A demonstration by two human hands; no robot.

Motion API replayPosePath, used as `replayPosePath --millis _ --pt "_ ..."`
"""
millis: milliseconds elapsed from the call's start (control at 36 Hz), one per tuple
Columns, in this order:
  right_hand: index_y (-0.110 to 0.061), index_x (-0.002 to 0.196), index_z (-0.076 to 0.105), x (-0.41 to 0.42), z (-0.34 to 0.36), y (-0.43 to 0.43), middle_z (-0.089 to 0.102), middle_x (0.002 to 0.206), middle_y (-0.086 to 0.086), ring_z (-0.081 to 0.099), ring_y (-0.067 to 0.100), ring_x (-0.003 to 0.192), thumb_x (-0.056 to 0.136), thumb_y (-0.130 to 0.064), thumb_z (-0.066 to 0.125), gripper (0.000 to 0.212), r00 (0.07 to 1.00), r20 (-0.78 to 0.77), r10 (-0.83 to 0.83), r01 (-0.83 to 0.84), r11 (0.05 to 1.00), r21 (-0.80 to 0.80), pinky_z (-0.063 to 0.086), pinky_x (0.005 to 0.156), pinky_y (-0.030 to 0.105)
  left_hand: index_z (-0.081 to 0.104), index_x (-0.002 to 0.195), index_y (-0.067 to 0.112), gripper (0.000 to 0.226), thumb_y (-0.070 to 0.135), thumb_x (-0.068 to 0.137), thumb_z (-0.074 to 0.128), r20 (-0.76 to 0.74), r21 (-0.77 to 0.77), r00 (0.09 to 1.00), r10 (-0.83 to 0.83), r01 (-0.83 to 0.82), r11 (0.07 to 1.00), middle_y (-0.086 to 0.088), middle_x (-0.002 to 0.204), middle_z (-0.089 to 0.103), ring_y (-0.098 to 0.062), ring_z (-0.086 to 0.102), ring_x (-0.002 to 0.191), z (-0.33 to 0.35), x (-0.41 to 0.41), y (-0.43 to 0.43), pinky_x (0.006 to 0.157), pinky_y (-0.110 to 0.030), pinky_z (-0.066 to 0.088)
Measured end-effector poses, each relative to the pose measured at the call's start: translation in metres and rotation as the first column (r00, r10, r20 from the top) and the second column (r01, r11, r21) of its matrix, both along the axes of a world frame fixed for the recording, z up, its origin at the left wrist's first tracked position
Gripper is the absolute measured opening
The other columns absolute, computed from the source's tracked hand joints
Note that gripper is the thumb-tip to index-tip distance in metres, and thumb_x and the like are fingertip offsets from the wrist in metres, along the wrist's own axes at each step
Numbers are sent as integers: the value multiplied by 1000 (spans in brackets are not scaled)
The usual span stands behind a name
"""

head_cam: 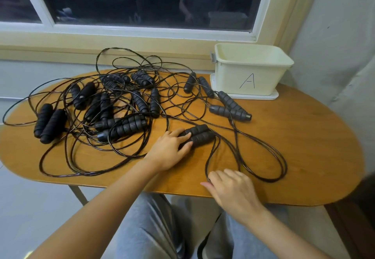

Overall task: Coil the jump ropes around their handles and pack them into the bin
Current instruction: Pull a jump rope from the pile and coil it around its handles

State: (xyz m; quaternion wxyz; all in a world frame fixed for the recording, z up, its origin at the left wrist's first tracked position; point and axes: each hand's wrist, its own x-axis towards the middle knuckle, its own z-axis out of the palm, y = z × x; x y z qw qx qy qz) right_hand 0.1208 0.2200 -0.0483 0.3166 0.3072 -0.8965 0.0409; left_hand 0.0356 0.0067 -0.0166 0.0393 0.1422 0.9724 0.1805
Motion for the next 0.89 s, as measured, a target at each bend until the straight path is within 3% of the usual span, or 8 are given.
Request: replayPosePath --millis 139,222,306,472,611,722,889 --pt "-19 81 68 3 -14 -31 59 64 -7 57 10 56 96 -43 42 39 999 28 17 -17 1000 10 44 47 23 34 152 26 85 76 85 44 77 -34 997 1 1 999 -1 161 23 -27 28 142 8 2 4 114 -44 29" --pt "-12 99 75 4 -22 -40 68 72 -3 63 12 60 96 -42 41 45 998 57 -4 2 999 43 51 49 25 30 154 22 100 80 76 54 88 -84 996 -13 21 996 -5 163 20 -31 24 145 13 4 8 117 -44 25" --pt "-10 105 75 6 -23 -43 69 73 -1 64 13 63 96 -40 43 45 998 58 -21 17 997 71 52 50 26 23 156 21 108 78 73 62 124 -131 992 -19 35 991 -5 164 14 -34 18 147 16 5 10 118 -46 21" --pt "-11 108 73 3 -18 -38 68 77 -3 62 13 67 95 -35 42 41 997 71 13 -19 996 90 49 52 25 21 156 22 96 54 81 70 111 -171 994 -23 42 984 -6 163 17 -35 21 145 15 2 11 117 -44 28" --pt "-19 88 70 -17 -4 -14 63 74 -7 59 11 69 96 -39 43 34 980 184 81 -101 990 101 50 51 24 34 152 25 77 39 84 69 45 -87 999 -19 23 996 -4 159 29 -28 35 138 7 -5 4 111 -43 38" --pt "-21 82 66 -42 8 23 60 75 -8 55 9 69 90 -38 58 21 955 269 121 -147 986 79 50 54 23 38 150 29 68 32 89 67 4 -22 1000 -26 26 999 0 157 34 -24 37 137 3 -9 -4 111 -40 38" --pt "-23 88 69 -60 17 60 62 85 -11 60 8 80 87 -36 60 16 926 352 135 -168 984 66 52 66 20 36 151 30 68 34 90 66 -80 55 996 -38 42 998 1 156 36 -22 41 130 -9 -6 -9 110 -41 37"
